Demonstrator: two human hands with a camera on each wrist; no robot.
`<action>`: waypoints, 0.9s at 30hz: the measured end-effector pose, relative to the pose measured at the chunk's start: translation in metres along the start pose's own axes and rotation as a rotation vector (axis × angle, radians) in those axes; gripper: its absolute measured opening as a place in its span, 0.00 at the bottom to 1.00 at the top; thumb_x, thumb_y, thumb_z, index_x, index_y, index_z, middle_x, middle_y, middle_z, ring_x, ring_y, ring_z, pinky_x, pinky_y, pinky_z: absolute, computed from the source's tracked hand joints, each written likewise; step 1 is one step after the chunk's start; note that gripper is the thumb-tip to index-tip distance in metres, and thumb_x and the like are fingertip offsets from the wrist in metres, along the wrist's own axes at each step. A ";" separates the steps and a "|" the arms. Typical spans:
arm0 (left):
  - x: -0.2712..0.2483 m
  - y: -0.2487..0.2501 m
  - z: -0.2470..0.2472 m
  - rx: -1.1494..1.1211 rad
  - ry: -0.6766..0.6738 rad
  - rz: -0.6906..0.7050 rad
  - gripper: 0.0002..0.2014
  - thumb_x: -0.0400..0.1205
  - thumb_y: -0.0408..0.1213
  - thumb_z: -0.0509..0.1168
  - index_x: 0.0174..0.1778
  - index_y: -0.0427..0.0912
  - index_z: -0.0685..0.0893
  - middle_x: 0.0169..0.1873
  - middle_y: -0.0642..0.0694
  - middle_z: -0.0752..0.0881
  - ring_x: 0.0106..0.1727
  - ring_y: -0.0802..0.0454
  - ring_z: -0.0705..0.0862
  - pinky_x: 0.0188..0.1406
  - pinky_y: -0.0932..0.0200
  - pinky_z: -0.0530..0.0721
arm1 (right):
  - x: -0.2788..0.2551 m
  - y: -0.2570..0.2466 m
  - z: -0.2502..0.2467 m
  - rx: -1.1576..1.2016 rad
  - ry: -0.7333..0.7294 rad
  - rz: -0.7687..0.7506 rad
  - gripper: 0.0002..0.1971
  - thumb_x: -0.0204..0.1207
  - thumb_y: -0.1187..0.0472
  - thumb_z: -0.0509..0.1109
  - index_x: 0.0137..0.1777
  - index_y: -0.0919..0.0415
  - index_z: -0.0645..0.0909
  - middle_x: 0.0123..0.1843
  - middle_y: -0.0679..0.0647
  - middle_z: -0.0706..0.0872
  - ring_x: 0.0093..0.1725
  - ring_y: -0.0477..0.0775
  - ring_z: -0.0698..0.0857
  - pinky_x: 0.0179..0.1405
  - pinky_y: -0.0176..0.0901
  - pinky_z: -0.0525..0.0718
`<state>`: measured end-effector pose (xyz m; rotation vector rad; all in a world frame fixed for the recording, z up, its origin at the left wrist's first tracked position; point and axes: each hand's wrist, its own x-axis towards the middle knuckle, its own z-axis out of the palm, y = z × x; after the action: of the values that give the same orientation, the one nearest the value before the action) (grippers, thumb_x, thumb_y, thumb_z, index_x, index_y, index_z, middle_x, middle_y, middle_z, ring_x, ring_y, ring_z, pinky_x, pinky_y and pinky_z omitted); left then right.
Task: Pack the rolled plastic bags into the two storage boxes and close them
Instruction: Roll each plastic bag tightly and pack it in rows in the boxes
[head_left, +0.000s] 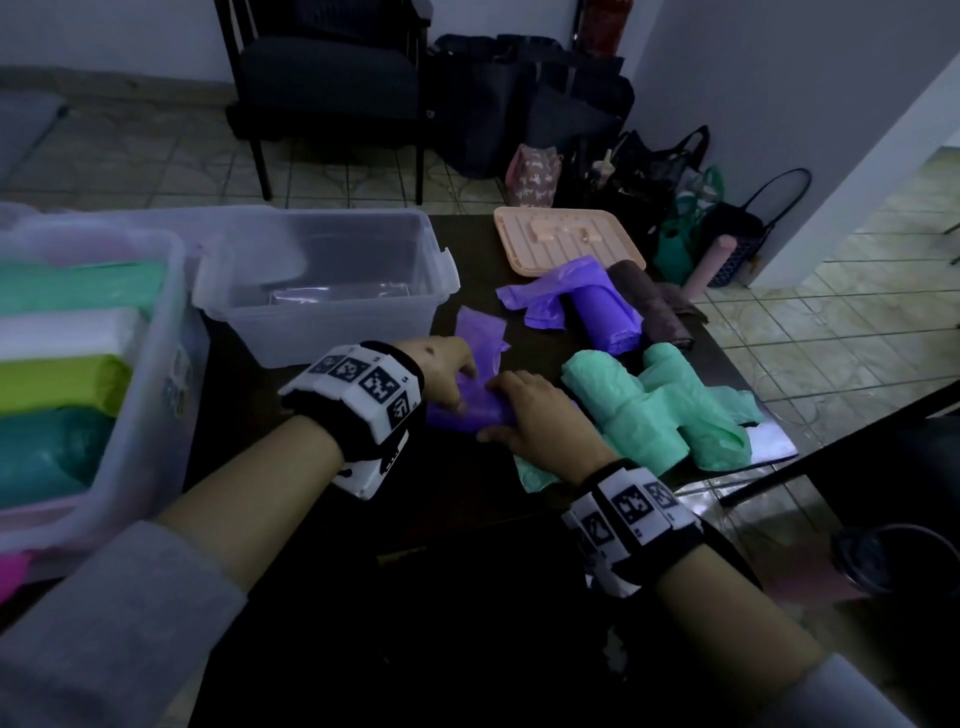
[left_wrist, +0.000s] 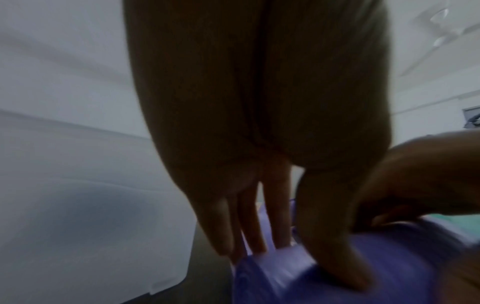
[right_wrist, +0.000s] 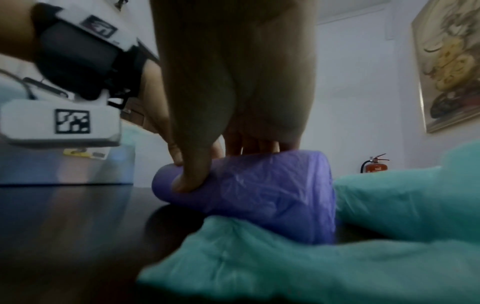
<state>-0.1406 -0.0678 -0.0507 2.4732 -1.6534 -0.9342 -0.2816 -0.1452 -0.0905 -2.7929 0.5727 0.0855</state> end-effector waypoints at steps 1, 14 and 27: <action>-0.003 0.000 0.001 -0.014 0.092 0.003 0.24 0.77 0.36 0.71 0.70 0.43 0.78 0.64 0.44 0.79 0.64 0.47 0.79 0.59 0.61 0.75 | 0.003 0.001 -0.003 0.030 -0.029 0.010 0.29 0.72 0.47 0.73 0.69 0.61 0.74 0.64 0.60 0.79 0.64 0.61 0.77 0.63 0.51 0.75; -0.004 -0.008 0.013 -0.008 0.179 0.049 0.27 0.72 0.32 0.74 0.68 0.44 0.78 0.65 0.45 0.78 0.66 0.48 0.76 0.57 0.62 0.71 | 0.004 -0.008 -0.001 -0.011 0.016 0.118 0.25 0.82 0.49 0.59 0.75 0.60 0.64 0.69 0.61 0.68 0.69 0.63 0.70 0.66 0.58 0.72; -0.008 -0.021 0.001 -0.132 0.263 0.040 0.18 0.72 0.35 0.75 0.59 0.41 0.86 0.56 0.46 0.86 0.53 0.55 0.81 0.51 0.65 0.74 | 0.005 -0.010 -0.003 -0.024 -0.052 0.090 0.27 0.79 0.49 0.64 0.75 0.58 0.66 0.68 0.60 0.74 0.68 0.62 0.73 0.64 0.55 0.72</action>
<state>-0.1257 -0.0516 -0.0551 2.3479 -1.4997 -0.6569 -0.2733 -0.1390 -0.0851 -2.7786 0.6885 0.1847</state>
